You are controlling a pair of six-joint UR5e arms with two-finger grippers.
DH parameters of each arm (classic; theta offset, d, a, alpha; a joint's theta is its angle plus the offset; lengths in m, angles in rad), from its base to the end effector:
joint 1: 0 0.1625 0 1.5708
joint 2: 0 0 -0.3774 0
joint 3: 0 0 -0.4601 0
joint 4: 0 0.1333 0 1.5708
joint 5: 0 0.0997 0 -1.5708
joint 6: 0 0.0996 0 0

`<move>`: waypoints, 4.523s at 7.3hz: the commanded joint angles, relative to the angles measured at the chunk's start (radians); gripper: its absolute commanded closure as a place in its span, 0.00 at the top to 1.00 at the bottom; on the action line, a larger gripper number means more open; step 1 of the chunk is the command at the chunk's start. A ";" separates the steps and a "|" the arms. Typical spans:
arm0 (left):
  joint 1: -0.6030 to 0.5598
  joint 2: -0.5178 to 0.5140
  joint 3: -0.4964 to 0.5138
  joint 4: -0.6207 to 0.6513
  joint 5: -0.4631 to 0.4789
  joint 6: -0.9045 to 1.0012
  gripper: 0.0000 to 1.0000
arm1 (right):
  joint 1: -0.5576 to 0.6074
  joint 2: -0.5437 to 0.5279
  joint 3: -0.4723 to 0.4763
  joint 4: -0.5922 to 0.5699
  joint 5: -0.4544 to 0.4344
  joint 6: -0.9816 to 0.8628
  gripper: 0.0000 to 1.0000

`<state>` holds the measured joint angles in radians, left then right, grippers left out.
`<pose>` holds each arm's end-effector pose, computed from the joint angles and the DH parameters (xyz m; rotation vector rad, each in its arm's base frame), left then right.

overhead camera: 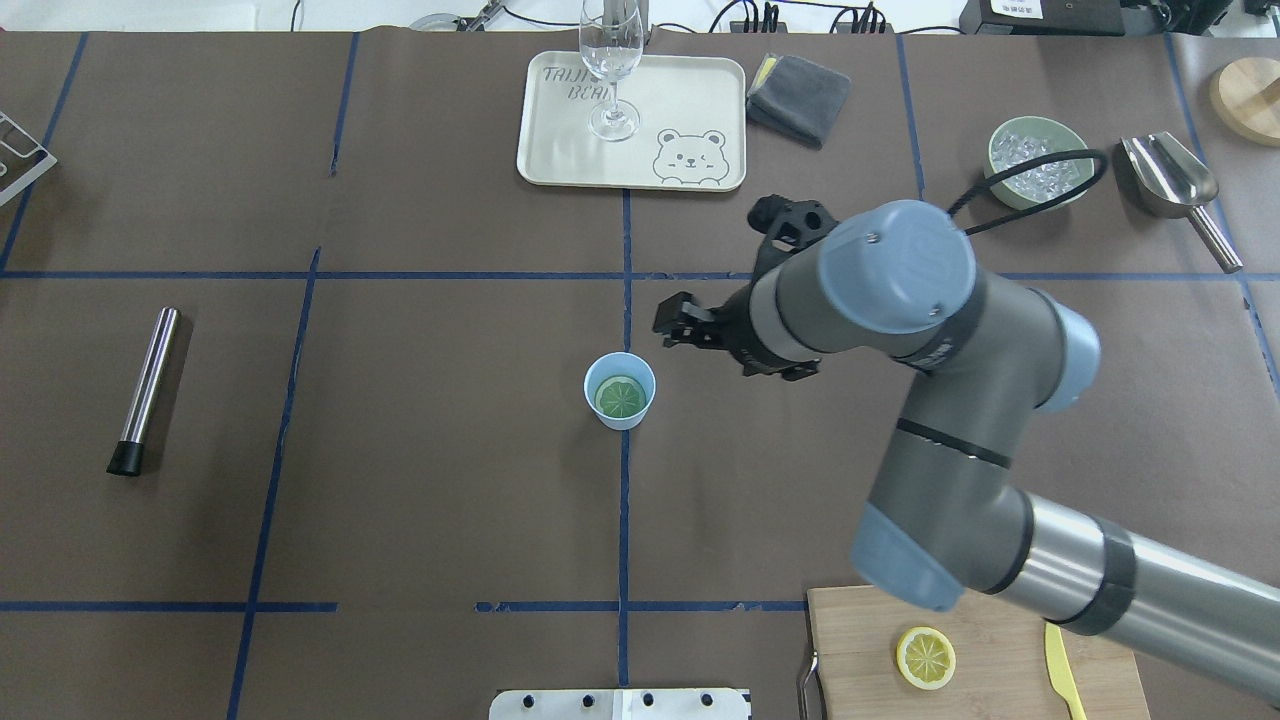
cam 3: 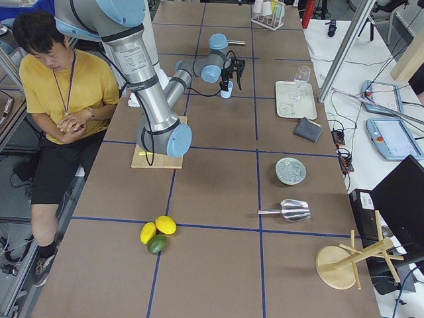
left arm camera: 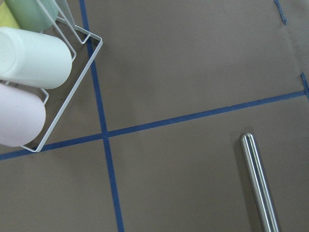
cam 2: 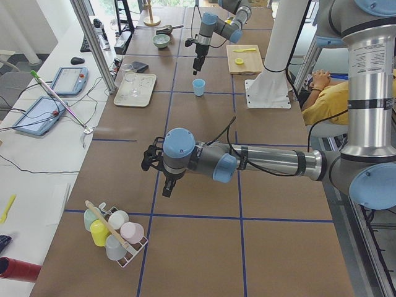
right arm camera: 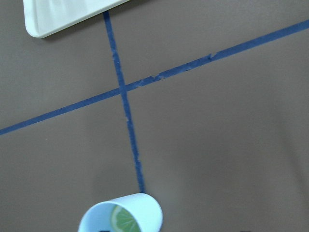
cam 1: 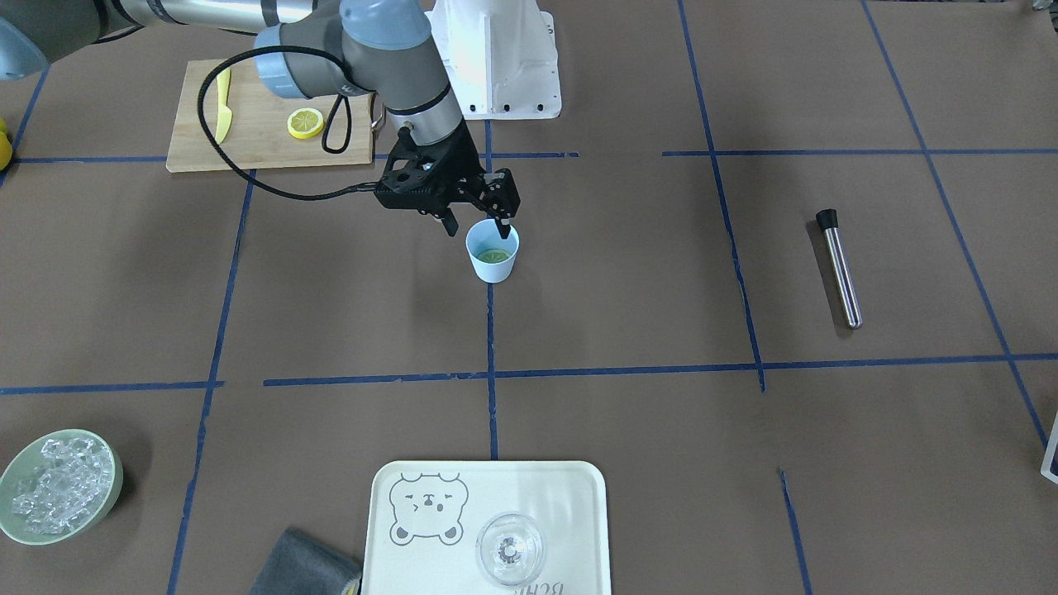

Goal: Squeeze lemon into cup
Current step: 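Withdraw the right gripper from the cup while the left gripper reaches for the muddler, then grasp the steel muddler with the left gripper and lift it, then carry the muddler upright over the blue cup with the left gripper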

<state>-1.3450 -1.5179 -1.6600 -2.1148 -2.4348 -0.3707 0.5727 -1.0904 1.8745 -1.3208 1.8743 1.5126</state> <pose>0.0690 -0.5574 0.5221 0.2722 0.9595 0.1179 -0.4758 -0.4299 0.1352 0.0562 -1.0643 0.3083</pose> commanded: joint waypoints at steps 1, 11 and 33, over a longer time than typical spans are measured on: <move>0.242 -0.037 0.055 -0.202 0.171 -0.364 1.00 | 0.106 -0.181 0.089 0.000 0.098 -0.173 1.00; 0.424 -0.128 0.138 -0.091 0.307 -0.425 0.71 | 0.203 -0.332 0.109 0.000 0.152 -0.393 1.00; 1.147 -0.672 -0.015 -0.514 1.801 -0.240 0.00 | 0.248 -0.339 0.137 -0.001 0.154 -0.388 1.00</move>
<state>-0.2091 -2.1414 -1.7175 -2.6136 -0.6763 -0.6125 0.8210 -1.4263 2.0114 -1.3223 2.0277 1.1221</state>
